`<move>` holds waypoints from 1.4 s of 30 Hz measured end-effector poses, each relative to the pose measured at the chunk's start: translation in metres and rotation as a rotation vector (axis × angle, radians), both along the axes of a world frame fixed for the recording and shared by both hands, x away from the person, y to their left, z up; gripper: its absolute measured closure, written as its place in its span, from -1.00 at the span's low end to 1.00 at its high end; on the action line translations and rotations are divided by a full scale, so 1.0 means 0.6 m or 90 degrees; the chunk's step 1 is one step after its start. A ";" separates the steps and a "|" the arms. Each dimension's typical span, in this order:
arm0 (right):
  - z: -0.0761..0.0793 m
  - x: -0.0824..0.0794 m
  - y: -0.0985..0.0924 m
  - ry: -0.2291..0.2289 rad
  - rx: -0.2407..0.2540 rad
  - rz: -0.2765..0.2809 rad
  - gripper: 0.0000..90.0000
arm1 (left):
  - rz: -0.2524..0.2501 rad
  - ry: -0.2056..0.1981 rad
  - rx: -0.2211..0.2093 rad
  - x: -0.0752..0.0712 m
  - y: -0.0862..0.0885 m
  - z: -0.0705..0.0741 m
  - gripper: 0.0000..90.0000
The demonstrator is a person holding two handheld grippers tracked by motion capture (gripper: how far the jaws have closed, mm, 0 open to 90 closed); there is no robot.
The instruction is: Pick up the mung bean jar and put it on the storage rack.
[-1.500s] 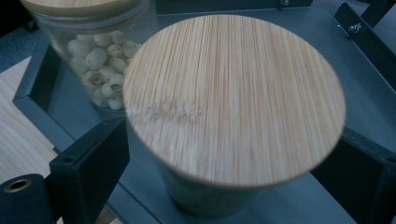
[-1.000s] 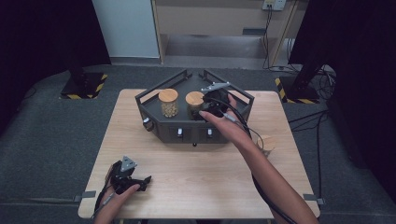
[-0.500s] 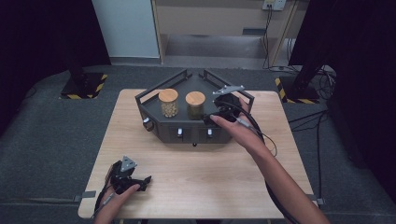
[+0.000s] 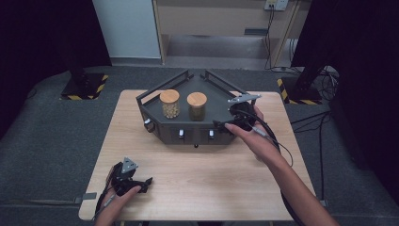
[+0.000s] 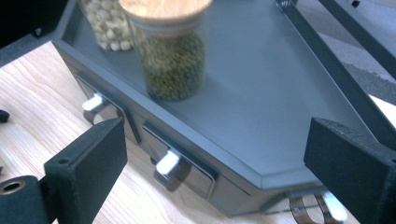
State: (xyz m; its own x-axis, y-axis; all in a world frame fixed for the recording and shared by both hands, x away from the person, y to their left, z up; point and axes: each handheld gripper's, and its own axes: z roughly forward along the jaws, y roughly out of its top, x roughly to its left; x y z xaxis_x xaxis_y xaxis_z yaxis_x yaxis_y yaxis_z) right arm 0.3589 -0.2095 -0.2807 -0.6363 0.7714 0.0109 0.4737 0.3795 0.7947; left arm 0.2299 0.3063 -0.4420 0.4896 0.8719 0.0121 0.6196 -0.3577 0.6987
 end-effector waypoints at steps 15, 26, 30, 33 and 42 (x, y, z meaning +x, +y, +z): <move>-0.022 -0.021 -0.054 0.005 0.011 -0.025 -0.89 | 0.000 0.000 0.000 0.000 0.000 0.000 -1.00; -0.037 -0.038 -0.089 0.013 -0.005 -0.040 -0.89 | 0.000 0.000 0.000 0.000 0.000 0.000 -1.00; -0.043 -0.047 -0.096 0.014 -0.017 -0.041 -0.89 | 0.000 0.000 0.000 0.000 0.000 0.000 -1.00; -0.046 -0.052 -0.103 0.013 -0.017 -0.045 -0.89 | 0.000 0.000 0.000 0.000 0.000 0.000 -1.00; -0.052 -0.065 -0.126 0.009 -0.020 -0.066 -0.90 | 0.000 0.000 0.000 0.000 0.000 0.000 -1.00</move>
